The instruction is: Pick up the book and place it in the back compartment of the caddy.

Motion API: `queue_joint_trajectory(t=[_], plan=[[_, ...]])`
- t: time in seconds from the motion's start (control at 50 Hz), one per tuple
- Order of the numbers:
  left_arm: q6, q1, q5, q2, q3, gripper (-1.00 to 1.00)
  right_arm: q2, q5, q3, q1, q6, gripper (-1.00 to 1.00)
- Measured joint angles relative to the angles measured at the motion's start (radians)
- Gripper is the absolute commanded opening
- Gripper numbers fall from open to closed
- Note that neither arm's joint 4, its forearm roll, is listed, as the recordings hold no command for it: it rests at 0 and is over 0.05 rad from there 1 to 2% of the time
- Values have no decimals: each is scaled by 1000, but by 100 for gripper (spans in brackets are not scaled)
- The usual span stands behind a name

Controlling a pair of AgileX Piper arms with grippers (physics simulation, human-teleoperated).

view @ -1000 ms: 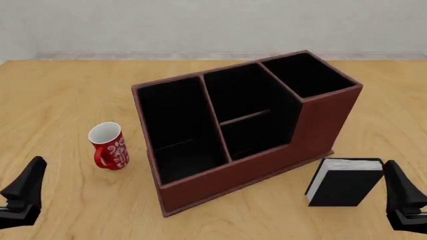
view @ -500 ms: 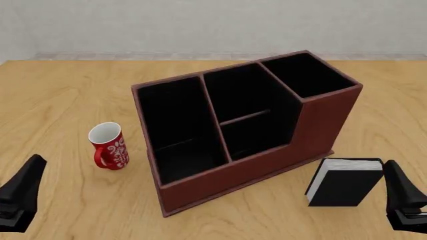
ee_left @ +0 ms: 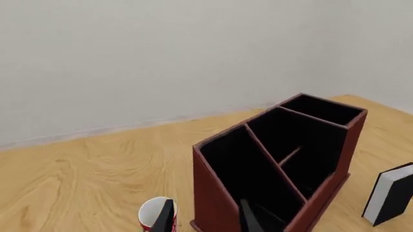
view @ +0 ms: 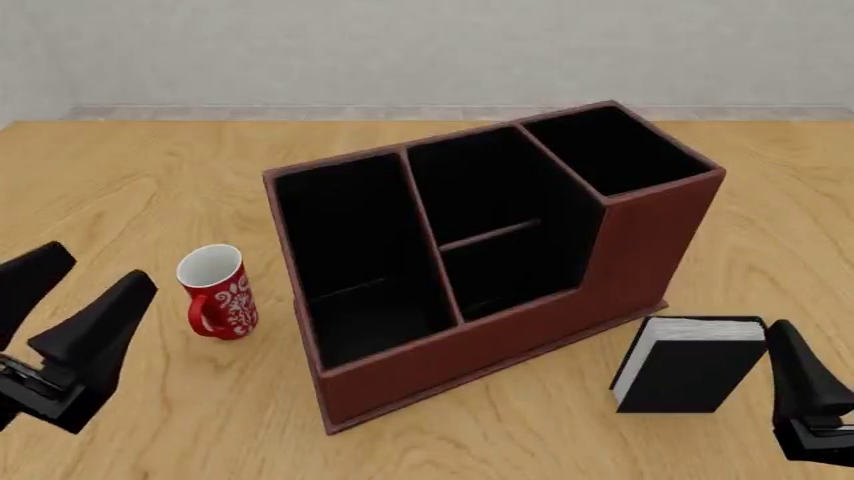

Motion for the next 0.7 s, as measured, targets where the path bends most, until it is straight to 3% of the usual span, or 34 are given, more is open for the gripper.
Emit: queue_joint_trajectory(t=[0.3, 0.7], plan=[[15, -146, -167, 243, -43, 100, 1, -2, 1, 0, 0, 100], [24, -267, -288, 465, -114, 100, 1, -1, 0, 0, 1, 100]])
